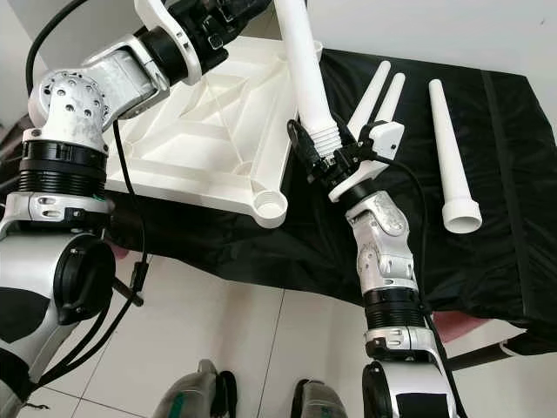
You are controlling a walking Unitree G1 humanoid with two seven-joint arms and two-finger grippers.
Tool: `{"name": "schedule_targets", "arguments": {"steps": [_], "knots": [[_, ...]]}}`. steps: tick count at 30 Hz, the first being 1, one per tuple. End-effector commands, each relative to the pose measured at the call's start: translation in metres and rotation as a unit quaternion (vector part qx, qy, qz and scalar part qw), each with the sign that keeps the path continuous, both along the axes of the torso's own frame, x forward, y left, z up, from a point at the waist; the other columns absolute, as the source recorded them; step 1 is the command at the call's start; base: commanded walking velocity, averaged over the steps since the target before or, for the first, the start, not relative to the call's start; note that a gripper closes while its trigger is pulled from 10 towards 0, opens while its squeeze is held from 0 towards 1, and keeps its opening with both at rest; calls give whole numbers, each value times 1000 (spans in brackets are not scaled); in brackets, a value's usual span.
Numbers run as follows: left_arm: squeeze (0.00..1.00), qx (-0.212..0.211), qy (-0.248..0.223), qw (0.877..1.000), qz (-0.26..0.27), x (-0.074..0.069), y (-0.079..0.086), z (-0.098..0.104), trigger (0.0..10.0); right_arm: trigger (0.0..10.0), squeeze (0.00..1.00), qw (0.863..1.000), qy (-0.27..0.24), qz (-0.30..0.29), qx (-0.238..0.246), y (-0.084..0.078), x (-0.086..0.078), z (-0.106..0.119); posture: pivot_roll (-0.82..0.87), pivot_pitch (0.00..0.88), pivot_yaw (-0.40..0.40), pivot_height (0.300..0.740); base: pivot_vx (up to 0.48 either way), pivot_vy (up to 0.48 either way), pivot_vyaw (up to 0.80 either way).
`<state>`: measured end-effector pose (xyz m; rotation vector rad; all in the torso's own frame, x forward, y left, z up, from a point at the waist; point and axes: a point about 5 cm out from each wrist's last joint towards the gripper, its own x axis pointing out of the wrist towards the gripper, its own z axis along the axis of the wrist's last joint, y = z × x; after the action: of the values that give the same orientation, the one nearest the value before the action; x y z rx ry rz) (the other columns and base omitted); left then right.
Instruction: Building children table
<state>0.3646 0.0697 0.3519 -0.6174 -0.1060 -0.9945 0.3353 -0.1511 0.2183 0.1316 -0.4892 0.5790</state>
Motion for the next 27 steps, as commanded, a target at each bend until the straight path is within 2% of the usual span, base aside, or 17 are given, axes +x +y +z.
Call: {"name": "schedule_targets", "arguments": {"steps": [1,7,16,27], "knots": [[0,-15,-74,989,-125,-14,-8,1,10000,10000,0,1000,-15,17,-13,5,-2,5,-37,63,67,740,0,0,0],[0,10,-67,991,-112,-11,-13,-6,10000,10000,0,998,-29,57,-21,14,-8,8,-40,67,67,740,0,0,0],[0,16,-61,994,-84,-5,-12,-5,10000,10000,0,995,-29,85,-34,21,-12,7,-38,67,65,740,0,0,0],[0,-11,-58,998,-14,8,4,23,10000,10000,0,993,-13,100,-66,25,-15,-5,-33,70,62,740,0,0,0]]}}
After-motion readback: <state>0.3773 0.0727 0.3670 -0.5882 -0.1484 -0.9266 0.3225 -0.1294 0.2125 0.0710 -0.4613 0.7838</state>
